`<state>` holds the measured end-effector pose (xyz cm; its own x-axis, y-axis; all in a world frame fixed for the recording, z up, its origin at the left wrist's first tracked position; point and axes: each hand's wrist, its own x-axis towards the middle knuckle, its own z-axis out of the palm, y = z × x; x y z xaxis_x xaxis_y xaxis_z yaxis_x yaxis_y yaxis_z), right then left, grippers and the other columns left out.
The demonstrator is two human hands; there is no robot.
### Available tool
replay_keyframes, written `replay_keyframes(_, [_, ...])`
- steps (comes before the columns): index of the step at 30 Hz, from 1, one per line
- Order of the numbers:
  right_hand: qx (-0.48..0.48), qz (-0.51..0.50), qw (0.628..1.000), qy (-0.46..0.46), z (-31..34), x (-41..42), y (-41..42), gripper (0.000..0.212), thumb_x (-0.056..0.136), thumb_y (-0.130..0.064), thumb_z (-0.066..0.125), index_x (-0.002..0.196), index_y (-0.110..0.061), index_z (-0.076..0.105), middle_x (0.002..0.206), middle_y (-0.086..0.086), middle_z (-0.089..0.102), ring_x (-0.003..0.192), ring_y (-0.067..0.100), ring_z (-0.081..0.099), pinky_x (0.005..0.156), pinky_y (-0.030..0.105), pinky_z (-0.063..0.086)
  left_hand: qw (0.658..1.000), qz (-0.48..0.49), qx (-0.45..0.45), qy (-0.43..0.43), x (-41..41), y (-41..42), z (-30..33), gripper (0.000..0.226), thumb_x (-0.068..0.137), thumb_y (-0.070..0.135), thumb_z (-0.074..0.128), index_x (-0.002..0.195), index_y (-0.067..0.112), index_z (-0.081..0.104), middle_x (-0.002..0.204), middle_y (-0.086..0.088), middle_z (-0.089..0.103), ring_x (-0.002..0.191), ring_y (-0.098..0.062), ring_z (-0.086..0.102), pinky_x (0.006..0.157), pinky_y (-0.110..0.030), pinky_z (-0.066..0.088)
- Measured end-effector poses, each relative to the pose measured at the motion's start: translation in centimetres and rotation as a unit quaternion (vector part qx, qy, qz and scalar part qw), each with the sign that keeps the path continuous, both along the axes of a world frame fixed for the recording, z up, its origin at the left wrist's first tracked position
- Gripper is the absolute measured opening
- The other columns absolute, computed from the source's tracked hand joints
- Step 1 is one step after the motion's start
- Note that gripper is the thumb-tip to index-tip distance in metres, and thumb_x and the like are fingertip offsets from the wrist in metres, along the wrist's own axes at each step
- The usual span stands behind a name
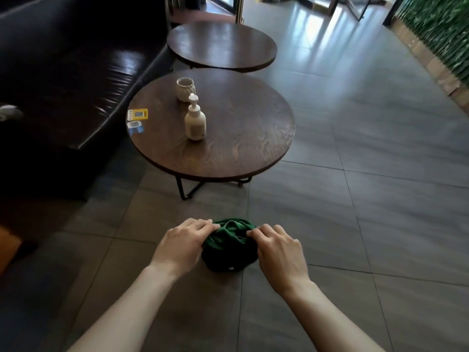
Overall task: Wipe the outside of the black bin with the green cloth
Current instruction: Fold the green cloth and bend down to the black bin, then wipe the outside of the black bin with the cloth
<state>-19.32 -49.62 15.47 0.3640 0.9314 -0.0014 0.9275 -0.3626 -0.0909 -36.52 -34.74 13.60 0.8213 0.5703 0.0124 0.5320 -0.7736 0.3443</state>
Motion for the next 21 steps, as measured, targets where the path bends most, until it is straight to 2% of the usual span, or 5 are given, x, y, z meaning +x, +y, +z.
replay_keyframes(3, [0.003, -0.005, 1.0, 0.012, -3.6, 0.3, -1.5, 0.038, 0.073, -0.006, 0.081, 0.105, -0.026, 0.074, 0.092, -0.006, 0.068, 0.084, 0.023, 0.066, 0.045, 0.034, 0.051, 1.0, -0.017, -0.008, 0.011, 0.2, -1.3, -3.6, 0.059, 0.079, 0.004, 0.07, 0.131, 0.032, 0.064, 0.134, 0.011, 0.065, 0.121, -0.016, 0.061, 0.082, -0.037, 0.06])
replay_keyframes(8, [-0.011, -0.017, 0.999, 0.029, -9.7, 0.3, -3.4, 0.039, 0.079, -0.006, 0.074, 0.111, -0.028, 0.071, 0.097, -0.007, 0.068, 0.09, 0.022, 0.065, 0.051, 0.038, 0.055, 0.999, -0.026, -0.019, 0.024, 0.2, -2.9, -9.6, 0.062, 0.075, 0.002, 0.072, 0.13, 0.031, 0.064, 0.132, 0.01, 0.066, 0.118, -0.018, 0.063, 0.079, -0.037, 0.061])
replay_keyframes(16, [0.017, -0.013, 0.999, 0.031, -19.9, 0.4, -4.0, 0.045, 0.062, -0.004, 0.086, 0.099, -0.026, 0.076, 0.085, -0.008, 0.068, 0.077, 0.021, 0.066, 0.04, 0.036, 0.05, 0.999, -0.037, -0.007, 0.037, 0.8, -3.1, -18.7, 0.065, 0.065, -0.002, 0.079, 0.122, 0.029, 0.07, 0.123, 0.009, 0.071, 0.11, -0.018, 0.069, 0.069, -0.033, 0.062])
replay_keyframes(19, [0.027, -0.015, 0.999, 0.036, -23.7, 0.9, -3.7, 0.046, 0.06, -0.003, 0.087, 0.099, -0.026, 0.077, 0.083, -0.007, 0.068, 0.074, 0.021, 0.066, 0.039, 0.035, 0.05, 0.999, -0.038, -0.009, 0.038, 1.4, -2.6, -22.2, 0.063, 0.068, -0.002, 0.077, 0.123, 0.028, 0.07, 0.124, 0.008, 0.071, 0.113, -0.018, 0.068, 0.071, -0.034, 0.062])
replay_keyframes(21, [0.03, -0.018, 0.999, 0.041, -26.0, 1.3, -3.3, 0.045, 0.061, -0.003, 0.087, 0.099, -0.025, 0.077, 0.084, -0.007, 0.068, 0.075, 0.022, 0.066, 0.04, 0.035, 0.05, 0.998, -0.045, -0.002, 0.037, 1.8, -2.2, -24.5, 0.061, 0.077, 0.001, 0.07, 0.131, 0.029, 0.065, 0.133, 0.009, 0.066, 0.122, -0.017, 0.063, 0.081, -0.035, 0.06])
